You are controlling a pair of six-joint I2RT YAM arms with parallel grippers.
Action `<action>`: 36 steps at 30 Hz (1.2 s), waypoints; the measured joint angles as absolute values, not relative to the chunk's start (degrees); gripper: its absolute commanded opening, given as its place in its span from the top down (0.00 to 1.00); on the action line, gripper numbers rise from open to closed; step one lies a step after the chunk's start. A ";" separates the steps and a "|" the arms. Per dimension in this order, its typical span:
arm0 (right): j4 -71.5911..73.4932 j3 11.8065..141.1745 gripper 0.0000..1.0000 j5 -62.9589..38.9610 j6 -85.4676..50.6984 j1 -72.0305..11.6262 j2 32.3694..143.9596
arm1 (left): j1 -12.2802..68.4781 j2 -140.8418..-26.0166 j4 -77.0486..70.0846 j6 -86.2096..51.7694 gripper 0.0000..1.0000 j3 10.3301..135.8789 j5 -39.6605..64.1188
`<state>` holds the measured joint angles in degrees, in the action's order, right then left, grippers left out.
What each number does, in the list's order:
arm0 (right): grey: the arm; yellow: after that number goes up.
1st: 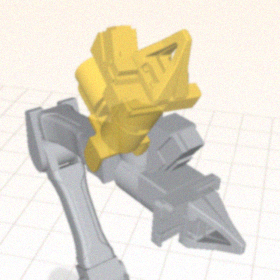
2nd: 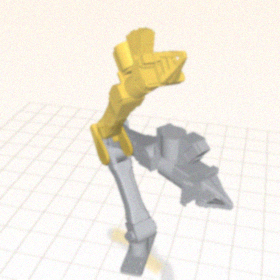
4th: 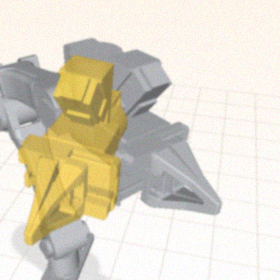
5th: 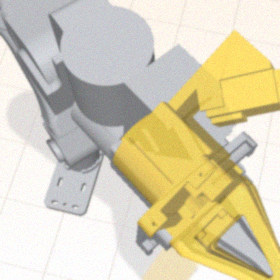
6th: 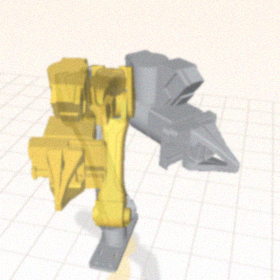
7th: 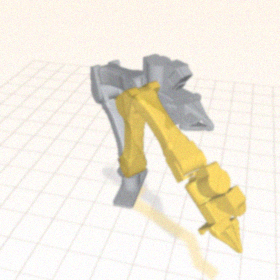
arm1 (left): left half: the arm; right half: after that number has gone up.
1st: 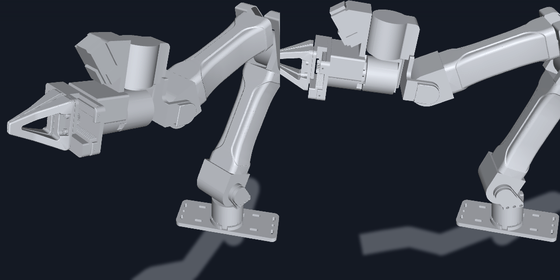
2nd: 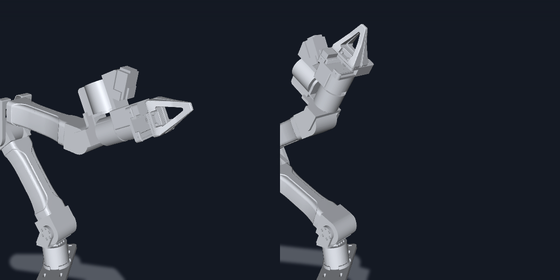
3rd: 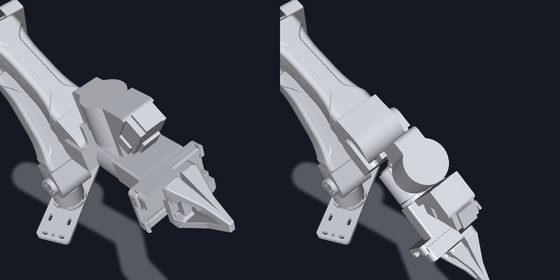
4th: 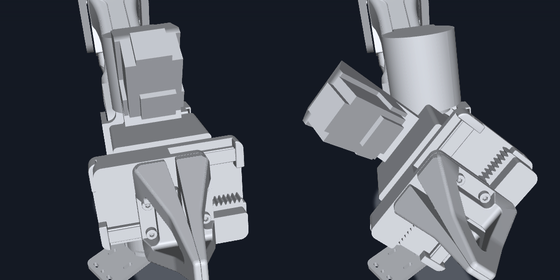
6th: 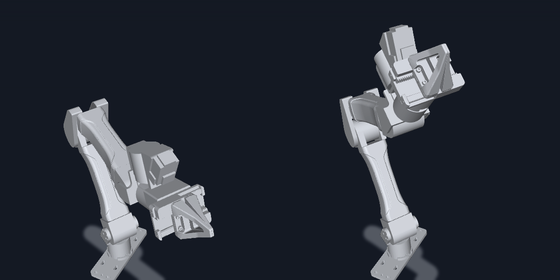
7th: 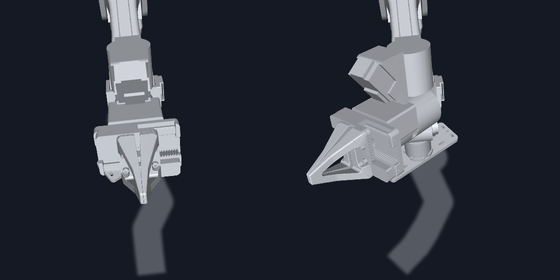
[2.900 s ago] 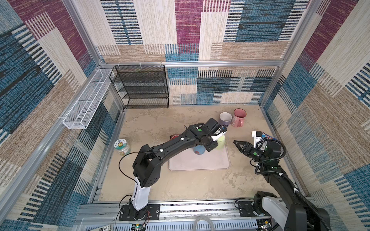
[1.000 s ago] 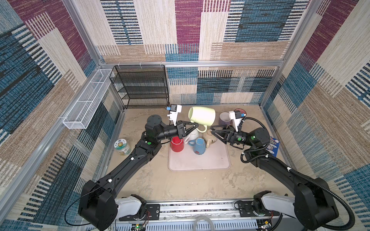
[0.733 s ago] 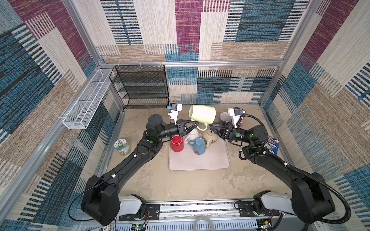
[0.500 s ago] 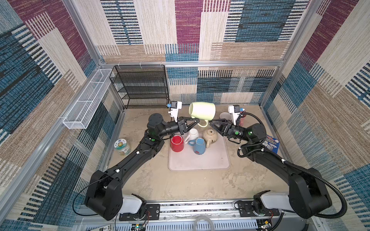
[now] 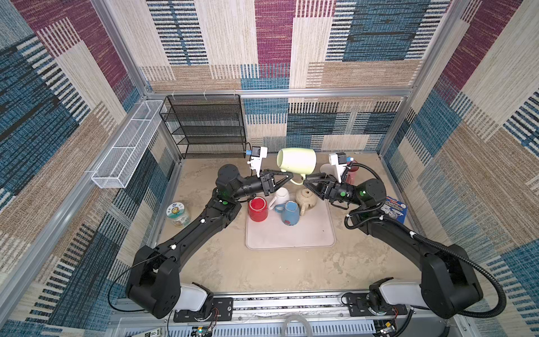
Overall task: Turn the mug right side up
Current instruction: Place the mug at the top-center of the table.
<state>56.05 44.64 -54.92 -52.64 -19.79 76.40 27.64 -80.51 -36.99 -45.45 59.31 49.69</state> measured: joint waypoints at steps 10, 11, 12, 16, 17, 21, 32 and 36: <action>58.04 46.24 0.50 -55.00 -55.66 -20.01 78.46 | 27.66 -81.52 -40.49 -47.79 1.00 59.02 49.65; 58.00 46.52 0.45 -55.09 -55.70 -20.08 78.59 | 27.68 -81.52 -40.58 -47.81 1.00 59.02 49.63; 57.69 46.78 0.41 -55.09 -55.53 -20.12 78.65 | 27.73 -81.52 -40.66 -47.81 1.00 59.02 49.52; 54.92 47.37 0.41 -54.83 -53.45 -20.16 78.37 | 27.79 -80.97 -40.40 -47.81 1.00 59.02 49.63; 54.59 47.37 0.44 -54.63 -53.19 -20.14 78.35 | 27.81 -80.71 -40.34 -47.81 1.00 59.02 49.87; 55.48 47.37 0.57 -54.46 -53.60 -20.14 79.15 | 27.88 -80.42 -40.66 -47.79 1.00 58.81 50.28; 58.96 49.63 0.59 -55.83 -58.48 -20.75 81.34 | 28.53 -81.89 -45.65 -47.83 1.00 57.95 49.60; 59.22 50.11 0.63 -56.58 -59.48 -21.50 81.54 | 28.62 -83.37 -47.40 -48.01 1.00 57.93 49.74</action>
<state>59.22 50.11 -56.58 -59.48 -21.50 81.54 28.62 -83.37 -47.40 -48.01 57.93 49.74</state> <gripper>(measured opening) 0.393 0.174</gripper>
